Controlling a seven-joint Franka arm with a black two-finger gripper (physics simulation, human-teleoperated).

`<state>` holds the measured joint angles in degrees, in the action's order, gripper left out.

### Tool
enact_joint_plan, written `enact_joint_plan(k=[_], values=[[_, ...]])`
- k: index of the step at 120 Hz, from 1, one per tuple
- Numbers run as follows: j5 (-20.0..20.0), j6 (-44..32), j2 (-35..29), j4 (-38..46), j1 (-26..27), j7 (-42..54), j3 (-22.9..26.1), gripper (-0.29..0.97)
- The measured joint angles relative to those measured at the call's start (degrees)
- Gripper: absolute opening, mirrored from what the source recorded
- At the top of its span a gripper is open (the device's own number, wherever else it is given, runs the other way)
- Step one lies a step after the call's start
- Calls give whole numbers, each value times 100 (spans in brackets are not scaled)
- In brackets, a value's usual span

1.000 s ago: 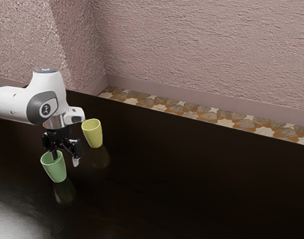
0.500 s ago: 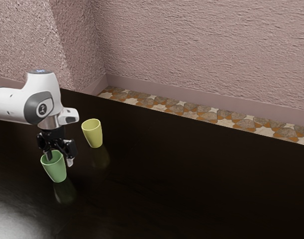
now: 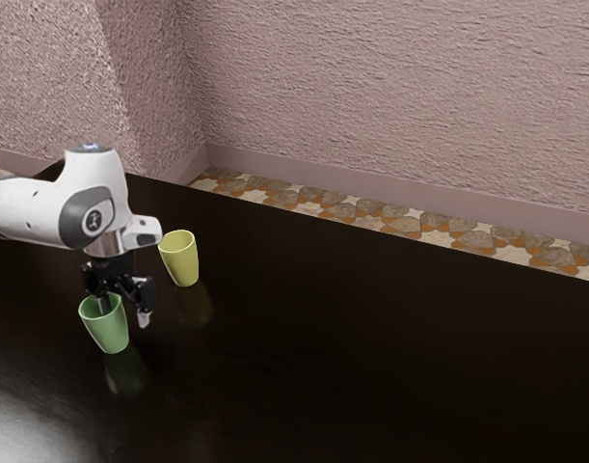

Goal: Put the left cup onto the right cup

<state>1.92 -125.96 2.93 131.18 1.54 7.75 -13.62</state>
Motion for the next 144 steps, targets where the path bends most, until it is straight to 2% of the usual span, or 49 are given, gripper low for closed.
enact_joint_plan(k=[22, 60, 77, 101, 144], values=[[-6, -42, 42, 14, -58, 18, 0, 65], [-10, -64, 48, 12, -59, 30, 0, 15], [-9, -64, 69, 10, -60, 12, 0, 1], [36, -12, 69, -1, -67, -82, -1, -8], [144, 380, 47, -511, -47, -222, 2, -11]])
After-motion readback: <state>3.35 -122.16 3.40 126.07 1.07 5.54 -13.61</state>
